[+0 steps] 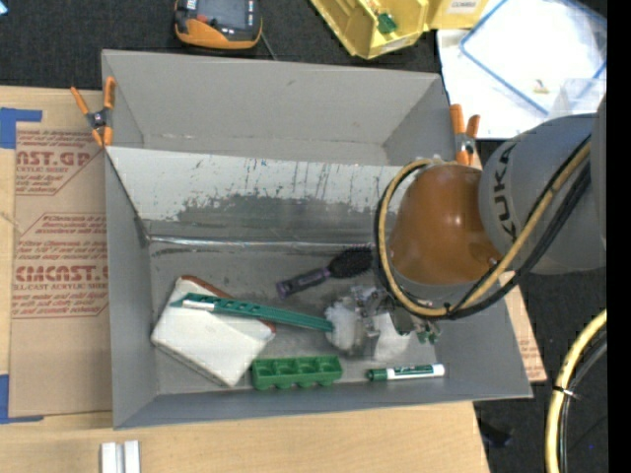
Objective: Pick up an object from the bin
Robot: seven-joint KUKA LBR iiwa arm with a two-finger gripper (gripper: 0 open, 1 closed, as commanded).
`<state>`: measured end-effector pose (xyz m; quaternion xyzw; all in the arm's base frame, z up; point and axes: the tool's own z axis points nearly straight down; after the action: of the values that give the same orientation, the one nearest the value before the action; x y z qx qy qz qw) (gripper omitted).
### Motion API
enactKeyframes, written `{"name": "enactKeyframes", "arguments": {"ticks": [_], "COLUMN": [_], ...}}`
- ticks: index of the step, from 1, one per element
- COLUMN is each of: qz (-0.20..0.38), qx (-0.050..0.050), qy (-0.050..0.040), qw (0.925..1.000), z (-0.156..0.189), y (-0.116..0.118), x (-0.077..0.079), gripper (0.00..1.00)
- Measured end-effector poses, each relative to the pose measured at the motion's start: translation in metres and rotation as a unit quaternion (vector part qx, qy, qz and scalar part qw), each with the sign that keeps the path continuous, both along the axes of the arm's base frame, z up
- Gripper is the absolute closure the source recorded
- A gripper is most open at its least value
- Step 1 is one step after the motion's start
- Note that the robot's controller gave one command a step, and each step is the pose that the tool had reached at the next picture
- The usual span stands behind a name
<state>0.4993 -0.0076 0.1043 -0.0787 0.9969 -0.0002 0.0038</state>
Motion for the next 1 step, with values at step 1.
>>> {"name": "enactKeyframes", "arguments": {"ticks": [1], "qz": [0.0], "qx": [0.0], "qy": [-0.0016], "qw": [1.0], "z": [0.0189], "y": [0.0003], "x": [0.0012], "gripper": [1.0]}}
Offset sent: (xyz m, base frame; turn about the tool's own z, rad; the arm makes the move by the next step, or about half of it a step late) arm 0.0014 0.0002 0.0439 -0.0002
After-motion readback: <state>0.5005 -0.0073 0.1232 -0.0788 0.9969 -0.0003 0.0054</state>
